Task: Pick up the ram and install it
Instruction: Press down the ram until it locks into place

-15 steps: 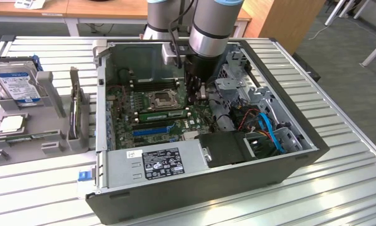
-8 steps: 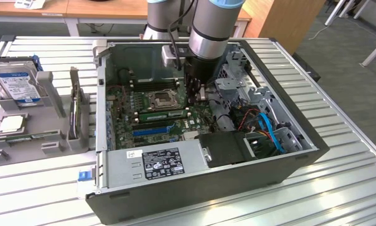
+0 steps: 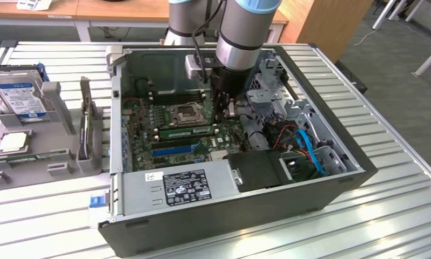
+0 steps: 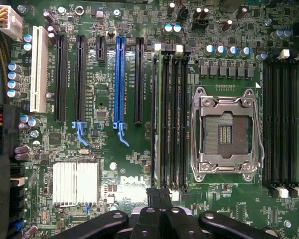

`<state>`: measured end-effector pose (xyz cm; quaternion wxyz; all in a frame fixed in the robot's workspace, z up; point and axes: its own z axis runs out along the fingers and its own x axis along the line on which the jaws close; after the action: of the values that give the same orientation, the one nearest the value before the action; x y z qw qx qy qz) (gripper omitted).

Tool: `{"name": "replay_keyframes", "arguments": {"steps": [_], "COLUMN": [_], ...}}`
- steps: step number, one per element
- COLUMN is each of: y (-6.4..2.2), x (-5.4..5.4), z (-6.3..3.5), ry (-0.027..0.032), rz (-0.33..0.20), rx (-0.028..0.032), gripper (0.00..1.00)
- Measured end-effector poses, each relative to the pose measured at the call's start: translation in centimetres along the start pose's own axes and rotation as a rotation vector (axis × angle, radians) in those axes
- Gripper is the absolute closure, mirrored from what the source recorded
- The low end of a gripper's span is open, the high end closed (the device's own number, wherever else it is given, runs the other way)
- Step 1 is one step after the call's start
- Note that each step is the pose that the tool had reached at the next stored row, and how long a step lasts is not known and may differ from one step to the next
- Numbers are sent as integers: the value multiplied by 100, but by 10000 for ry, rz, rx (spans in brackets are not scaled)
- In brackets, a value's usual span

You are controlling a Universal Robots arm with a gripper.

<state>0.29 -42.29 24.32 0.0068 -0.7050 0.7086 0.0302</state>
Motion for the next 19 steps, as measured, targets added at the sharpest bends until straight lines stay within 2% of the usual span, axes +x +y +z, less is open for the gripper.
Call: {"name": "replay_keyframes", "arguments": {"steps": [14,19], "y": [21,19], "x": [0,2], "z": [13,51], "ry": [-1,-2], "rz": [0,0], "rx": [0,0], "gripper": [90,90]}}
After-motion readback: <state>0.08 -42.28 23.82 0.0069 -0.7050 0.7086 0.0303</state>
